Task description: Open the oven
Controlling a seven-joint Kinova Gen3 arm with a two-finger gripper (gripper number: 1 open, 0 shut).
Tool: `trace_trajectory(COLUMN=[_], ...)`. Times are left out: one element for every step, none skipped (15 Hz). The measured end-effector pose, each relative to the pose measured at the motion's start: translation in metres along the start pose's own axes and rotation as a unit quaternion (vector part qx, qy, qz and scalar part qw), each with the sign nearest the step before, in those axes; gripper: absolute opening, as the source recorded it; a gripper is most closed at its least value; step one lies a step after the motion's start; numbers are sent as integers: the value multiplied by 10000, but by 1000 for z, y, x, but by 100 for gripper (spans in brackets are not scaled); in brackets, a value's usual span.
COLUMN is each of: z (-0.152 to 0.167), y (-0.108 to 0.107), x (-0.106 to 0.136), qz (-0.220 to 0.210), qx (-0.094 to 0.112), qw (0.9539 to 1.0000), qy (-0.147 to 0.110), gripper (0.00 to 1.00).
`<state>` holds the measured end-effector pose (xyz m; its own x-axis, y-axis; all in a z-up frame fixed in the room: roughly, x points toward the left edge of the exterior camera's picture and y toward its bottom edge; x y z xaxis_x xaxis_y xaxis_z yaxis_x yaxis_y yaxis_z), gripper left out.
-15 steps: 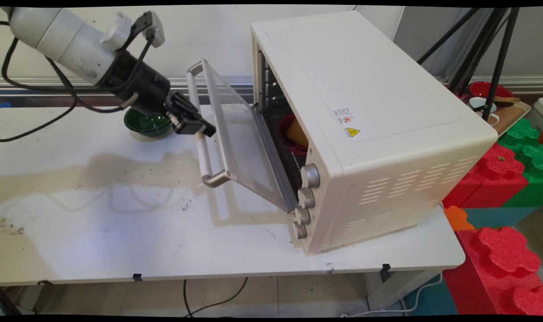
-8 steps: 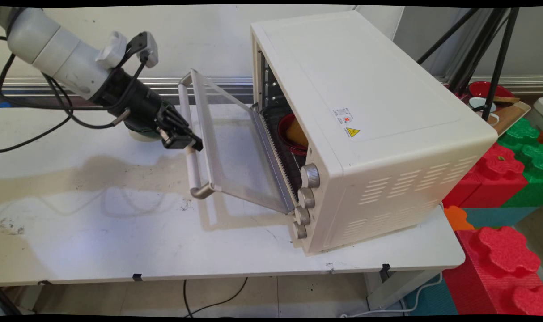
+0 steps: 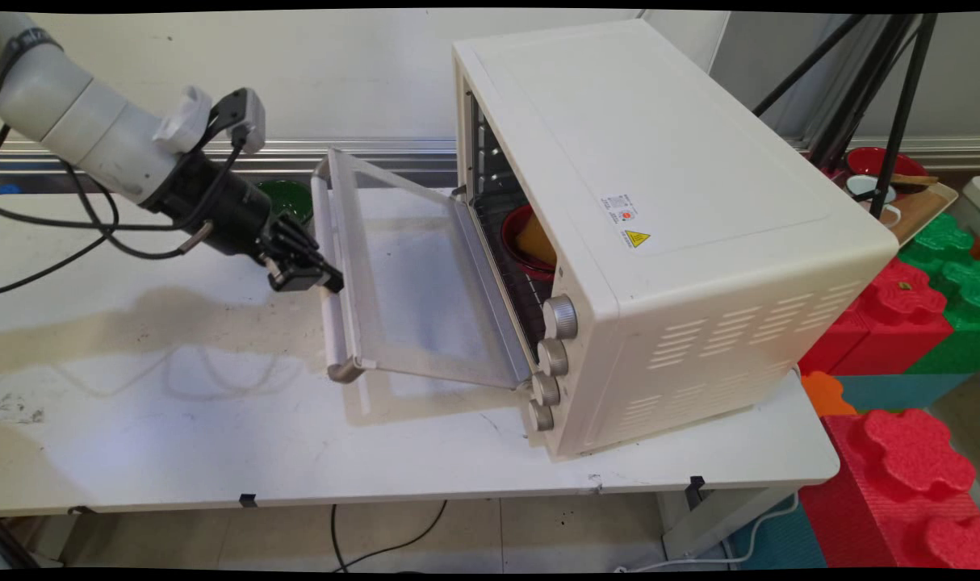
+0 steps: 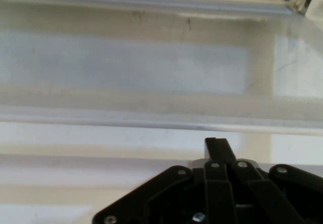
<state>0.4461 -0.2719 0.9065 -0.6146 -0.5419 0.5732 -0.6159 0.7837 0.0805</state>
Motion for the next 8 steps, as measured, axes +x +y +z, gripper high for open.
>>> trace_trajectory(z=[5,6,7,8,8,10,11,12], y=[-5,-5,-4,-2,-1,0,1,2], x=[3,-2,-7,-12,-16,-20,-23,-26], qz=[80,86,90,93,94,98,101,103], qx=[-48,-47,-46,-47,-48,-49,-46,-41], qw=[10000,9999,9999,9999,9998,9998,9998,9998], qy=[-37,-68,-98,-126,-145,-167,-182,-192], gripper=[0,0,0,0,0,0,0,0])
